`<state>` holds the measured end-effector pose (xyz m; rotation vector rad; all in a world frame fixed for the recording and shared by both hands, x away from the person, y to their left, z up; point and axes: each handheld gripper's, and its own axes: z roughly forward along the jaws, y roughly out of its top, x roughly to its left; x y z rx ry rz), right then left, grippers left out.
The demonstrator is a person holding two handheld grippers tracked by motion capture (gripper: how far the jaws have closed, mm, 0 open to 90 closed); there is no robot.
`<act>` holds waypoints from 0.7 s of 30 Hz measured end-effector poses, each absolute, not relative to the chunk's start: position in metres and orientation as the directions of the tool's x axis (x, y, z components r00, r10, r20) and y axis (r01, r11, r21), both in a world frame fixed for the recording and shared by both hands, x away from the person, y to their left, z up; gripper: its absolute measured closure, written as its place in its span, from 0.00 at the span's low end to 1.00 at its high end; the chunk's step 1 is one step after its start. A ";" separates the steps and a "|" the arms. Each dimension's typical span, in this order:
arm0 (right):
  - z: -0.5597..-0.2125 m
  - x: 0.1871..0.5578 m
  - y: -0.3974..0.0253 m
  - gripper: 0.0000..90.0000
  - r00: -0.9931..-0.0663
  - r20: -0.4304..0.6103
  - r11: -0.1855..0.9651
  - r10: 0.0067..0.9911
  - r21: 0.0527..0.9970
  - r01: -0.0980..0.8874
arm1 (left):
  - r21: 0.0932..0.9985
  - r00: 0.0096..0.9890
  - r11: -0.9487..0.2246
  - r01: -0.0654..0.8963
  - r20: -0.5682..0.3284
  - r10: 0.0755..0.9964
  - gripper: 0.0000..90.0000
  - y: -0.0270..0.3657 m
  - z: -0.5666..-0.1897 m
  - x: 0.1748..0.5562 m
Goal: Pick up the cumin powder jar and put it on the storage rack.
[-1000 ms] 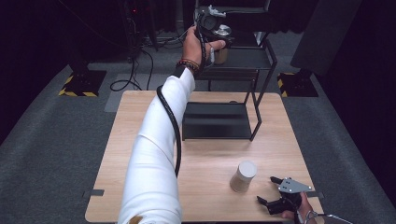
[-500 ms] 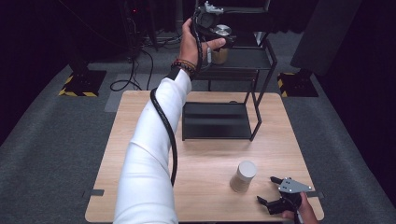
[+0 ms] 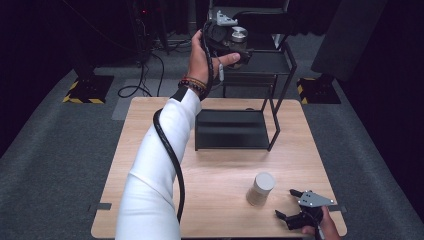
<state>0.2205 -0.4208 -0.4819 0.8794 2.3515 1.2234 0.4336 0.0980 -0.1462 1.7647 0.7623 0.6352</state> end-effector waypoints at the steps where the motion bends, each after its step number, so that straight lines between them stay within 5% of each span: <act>1: -0.482 0.221 -0.421 0.00 -0.747 -0.020 0.435 0.664 0.823 0.365 | 0.954 0.654 -0.233 0.189 0.054 0.754 0.01 0.098 -0.147 0.431; 21: -0.482 0.221 -0.421 0.00 -0.748 -0.021 0.436 0.664 0.823 0.364 | 0.962 0.659 -0.218 0.167 0.056 0.750 0.02 0.109 -0.170 0.391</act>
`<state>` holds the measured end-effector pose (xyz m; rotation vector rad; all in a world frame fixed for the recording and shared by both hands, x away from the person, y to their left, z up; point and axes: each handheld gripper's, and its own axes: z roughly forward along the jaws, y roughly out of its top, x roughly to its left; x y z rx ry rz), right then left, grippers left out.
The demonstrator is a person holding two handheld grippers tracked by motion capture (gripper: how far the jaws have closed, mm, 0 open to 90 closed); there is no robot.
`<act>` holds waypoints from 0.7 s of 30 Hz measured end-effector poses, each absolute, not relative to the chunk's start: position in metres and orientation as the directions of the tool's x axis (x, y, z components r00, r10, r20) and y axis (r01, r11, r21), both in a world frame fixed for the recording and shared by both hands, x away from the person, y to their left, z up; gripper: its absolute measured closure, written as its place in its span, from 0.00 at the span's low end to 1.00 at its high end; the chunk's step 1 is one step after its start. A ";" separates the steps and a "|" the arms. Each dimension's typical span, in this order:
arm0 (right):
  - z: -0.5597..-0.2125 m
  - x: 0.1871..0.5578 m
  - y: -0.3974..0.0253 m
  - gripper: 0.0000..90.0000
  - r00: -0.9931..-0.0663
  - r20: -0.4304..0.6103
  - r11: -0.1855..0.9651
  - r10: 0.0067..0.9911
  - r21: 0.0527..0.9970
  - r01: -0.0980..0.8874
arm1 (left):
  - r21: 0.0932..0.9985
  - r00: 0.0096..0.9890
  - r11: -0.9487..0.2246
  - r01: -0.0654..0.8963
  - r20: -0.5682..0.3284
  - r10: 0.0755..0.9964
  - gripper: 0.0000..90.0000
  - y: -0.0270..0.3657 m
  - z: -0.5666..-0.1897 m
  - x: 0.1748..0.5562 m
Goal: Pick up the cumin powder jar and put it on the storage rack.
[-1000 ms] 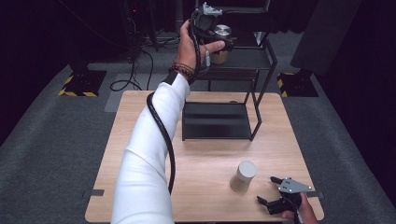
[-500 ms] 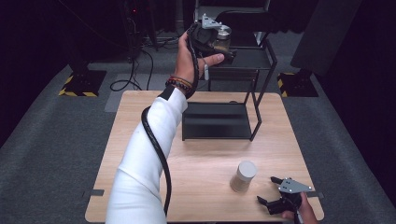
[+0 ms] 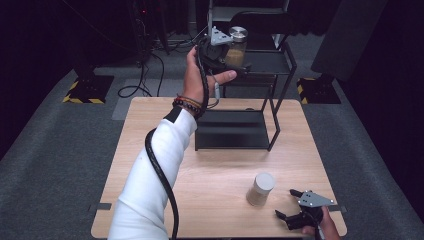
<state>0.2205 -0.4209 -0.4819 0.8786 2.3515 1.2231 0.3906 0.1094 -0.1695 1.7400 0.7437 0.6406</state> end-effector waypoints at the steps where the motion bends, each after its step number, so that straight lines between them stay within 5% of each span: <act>1: -0.482 0.221 -0.421 0.00 -0.747 -0.021 0.436 0.664 0.823 0.365 | 0.961 0.661 -0.223 0.165 0.060 0.748 0.02 0.110 -0.171 0.389; 21: -0.482 0.220 -0.421 0.00 -0.745 -0.019 0.434 0.667 0.823 0.367 | 0.967 0.699 -0.214 0.137 0.059 0.713 0.03 0.130 -0.227 0.368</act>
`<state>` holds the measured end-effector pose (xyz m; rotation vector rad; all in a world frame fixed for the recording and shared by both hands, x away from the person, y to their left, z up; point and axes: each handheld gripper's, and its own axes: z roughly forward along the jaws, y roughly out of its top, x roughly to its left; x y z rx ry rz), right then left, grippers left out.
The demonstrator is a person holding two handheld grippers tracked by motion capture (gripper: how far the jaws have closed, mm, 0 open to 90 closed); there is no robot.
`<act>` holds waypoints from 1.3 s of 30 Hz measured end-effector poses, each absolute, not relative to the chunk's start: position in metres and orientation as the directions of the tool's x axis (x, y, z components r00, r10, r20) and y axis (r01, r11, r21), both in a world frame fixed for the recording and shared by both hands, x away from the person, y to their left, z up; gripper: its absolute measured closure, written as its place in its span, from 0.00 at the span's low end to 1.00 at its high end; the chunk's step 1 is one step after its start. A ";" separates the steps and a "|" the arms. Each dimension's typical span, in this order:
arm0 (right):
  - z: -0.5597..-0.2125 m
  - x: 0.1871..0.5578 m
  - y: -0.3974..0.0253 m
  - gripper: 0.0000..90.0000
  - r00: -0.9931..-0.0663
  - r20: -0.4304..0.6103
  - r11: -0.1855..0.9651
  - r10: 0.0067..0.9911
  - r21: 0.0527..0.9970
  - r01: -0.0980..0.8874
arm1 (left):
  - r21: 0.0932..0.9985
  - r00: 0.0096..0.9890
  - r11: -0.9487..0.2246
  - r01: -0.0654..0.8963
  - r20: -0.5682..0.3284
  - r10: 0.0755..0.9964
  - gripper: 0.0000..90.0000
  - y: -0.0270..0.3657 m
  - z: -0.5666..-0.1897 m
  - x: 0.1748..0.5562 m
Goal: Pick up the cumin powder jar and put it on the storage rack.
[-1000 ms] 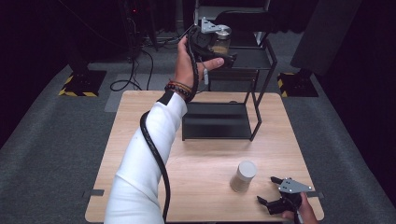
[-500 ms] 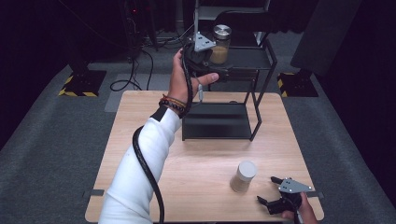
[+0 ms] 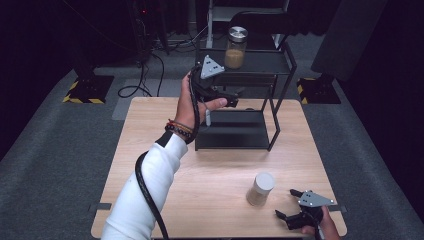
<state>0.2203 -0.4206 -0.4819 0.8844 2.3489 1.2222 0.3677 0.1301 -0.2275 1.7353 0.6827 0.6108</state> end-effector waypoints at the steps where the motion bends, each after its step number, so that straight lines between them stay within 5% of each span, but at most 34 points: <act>1: -0.482 0.220 -0.421 0.00 -0.745 -0.020 0.434 0.667 0.823 0.367 | 0.967 0.703 -0.213 0.138 0.056 0.709 0.03 0.131 -0.230 0.367; 39: -0.482 0.220 -0.421 0.00 -0.745 -0.019 0.434 0.667 0.823 0.367 | 0.954 0.757 -0.239 0.178 0.022 0.653 0.04 0.164 -0.341 0.338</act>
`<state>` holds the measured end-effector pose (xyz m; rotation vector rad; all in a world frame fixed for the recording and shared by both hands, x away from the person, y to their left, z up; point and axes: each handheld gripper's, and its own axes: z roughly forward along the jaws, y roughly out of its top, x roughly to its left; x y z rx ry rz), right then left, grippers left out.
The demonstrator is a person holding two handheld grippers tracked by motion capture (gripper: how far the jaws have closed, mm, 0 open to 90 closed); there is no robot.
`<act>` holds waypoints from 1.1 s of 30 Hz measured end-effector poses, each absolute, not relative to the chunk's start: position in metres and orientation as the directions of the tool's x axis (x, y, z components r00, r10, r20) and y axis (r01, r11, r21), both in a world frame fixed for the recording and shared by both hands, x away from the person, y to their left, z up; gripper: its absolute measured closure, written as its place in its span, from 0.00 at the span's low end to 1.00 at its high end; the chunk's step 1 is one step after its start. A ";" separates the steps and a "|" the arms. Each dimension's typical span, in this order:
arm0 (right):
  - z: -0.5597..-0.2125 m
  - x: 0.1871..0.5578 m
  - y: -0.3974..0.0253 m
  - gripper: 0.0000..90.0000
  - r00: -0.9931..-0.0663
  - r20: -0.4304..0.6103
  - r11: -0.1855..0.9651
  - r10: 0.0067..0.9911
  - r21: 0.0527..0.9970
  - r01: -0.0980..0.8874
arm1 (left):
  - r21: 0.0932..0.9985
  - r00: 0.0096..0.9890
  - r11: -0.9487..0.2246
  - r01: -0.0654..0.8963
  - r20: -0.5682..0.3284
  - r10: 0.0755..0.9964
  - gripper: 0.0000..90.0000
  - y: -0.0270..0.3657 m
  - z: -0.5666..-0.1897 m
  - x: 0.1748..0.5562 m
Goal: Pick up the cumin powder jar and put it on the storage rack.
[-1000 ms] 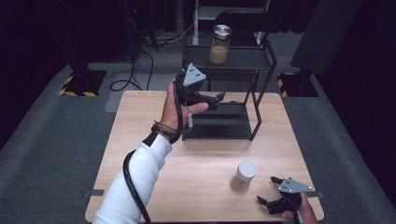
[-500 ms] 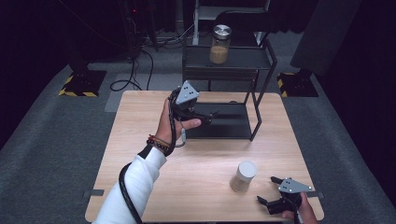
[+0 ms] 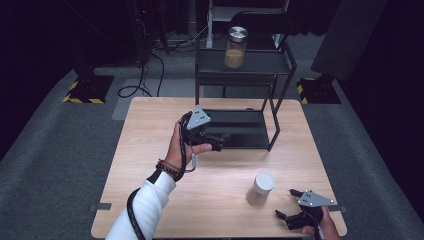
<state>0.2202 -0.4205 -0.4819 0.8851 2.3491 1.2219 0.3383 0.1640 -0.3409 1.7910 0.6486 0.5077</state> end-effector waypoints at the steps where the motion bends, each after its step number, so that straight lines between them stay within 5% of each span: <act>1: -0.482 0.220 -0.421 0.00 -0.745 -0.020 0.434 0.667 0.823 0.367 | 0.954 0.754 -0.239 0.181 0.022 0.656 0.04 0.164 -0.344 0.336; 33: -0.482 0.220 -0.420 0.00 -0.745 -0.021 0.435 0.666 0.823 0.365 | 0.946 0.708 -0.206 0.250 -0.034 0.706 0.04 0.180 -0.427 0.299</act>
